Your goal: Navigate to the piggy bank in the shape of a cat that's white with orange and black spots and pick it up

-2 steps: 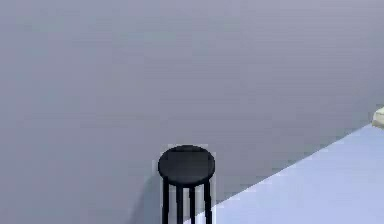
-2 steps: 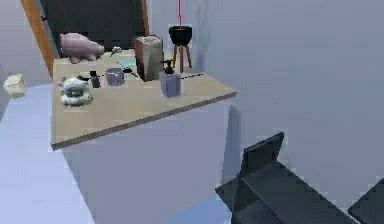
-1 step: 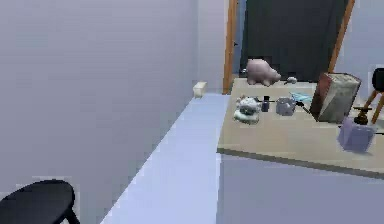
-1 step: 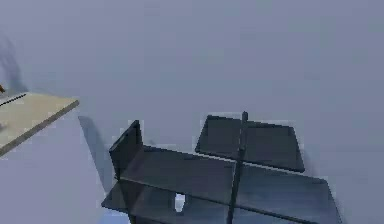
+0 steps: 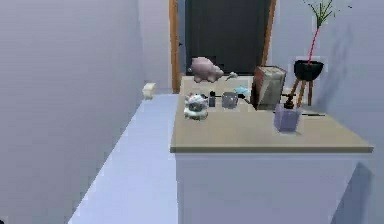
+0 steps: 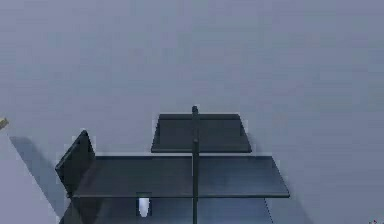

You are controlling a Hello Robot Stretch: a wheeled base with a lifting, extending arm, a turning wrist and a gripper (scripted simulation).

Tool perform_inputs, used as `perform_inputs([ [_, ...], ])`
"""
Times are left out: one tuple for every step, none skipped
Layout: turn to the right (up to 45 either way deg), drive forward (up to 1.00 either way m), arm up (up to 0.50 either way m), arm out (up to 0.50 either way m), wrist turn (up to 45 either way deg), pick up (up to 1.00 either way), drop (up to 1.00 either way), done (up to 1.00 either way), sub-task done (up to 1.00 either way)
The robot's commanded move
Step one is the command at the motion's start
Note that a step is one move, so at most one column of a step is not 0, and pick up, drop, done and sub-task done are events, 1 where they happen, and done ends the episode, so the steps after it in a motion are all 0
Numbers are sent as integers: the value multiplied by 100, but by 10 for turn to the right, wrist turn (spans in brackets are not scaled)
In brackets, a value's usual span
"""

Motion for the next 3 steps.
perform_inputs([
  [0,30,0,0,0,0,0,0,0],
  [-450,0,0,0,0,0,0,0,0],
  [-390,0,0,0,0,0,0,0,0],
])
